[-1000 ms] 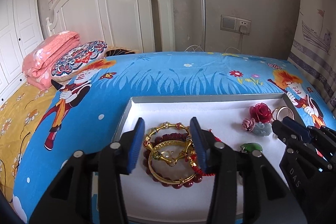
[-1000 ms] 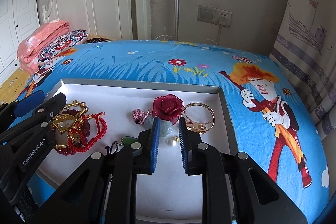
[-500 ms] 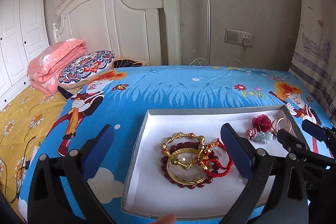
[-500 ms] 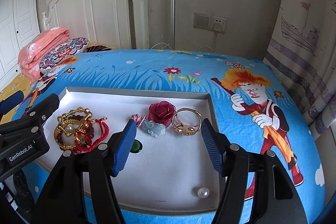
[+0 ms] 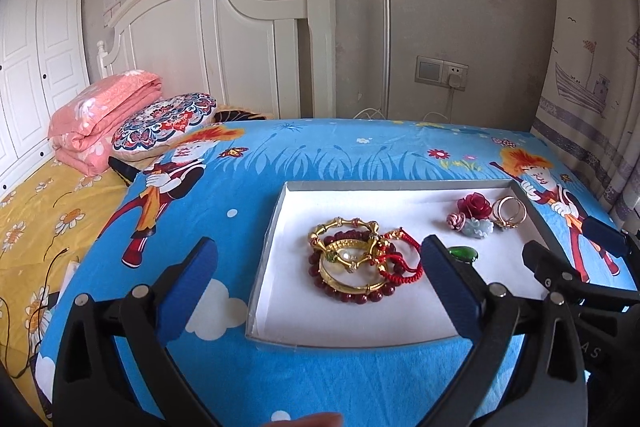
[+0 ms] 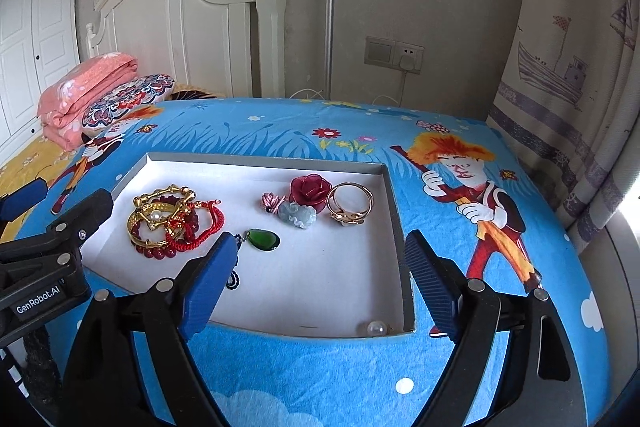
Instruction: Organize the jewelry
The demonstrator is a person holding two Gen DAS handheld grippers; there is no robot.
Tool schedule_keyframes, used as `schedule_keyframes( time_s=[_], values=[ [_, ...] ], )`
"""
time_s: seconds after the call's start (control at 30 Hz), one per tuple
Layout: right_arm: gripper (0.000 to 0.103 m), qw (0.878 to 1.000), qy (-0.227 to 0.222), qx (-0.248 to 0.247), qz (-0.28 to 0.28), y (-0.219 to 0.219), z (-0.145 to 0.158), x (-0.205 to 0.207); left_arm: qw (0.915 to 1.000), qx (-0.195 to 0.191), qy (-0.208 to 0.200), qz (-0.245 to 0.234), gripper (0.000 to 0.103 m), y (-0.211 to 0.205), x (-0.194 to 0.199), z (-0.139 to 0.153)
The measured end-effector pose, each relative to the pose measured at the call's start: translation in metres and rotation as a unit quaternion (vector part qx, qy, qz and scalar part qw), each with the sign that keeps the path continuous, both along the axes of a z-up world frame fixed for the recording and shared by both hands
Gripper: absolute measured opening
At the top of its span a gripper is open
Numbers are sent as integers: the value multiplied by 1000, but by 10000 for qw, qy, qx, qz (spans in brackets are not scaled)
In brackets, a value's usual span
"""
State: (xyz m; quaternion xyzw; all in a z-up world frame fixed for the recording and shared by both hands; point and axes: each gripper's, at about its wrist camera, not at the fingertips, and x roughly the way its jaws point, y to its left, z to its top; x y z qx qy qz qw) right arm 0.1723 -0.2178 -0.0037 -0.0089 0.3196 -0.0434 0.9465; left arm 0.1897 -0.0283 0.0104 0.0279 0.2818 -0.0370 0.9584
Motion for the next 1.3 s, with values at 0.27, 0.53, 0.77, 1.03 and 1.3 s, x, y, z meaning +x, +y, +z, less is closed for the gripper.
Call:
schedule_keyframes(
  time_s=[0.27,0.53,0.77,1.03,1.3],
  values=[
    [84,9997,73,213,-29,-12,0,-15,9999,59,14,-94,98,-3,-15,-4],
    [84,9996,71,263,-38,-15,1,-26,9998,50,121,-137,98,-5,-25,-12],
    [84,9998,9,205,22,-11,7,-30,9998,55,108,-154,98,-6,-31,-9],
    [84,9998,16,200,18,-9,7,-31,9998,38,76,-154,98,-6,-33,-6],
    [84,9997,60,216,41,-7,2,-32,9998,30,89,-148,98,-6,-34,-6]
  ],
)
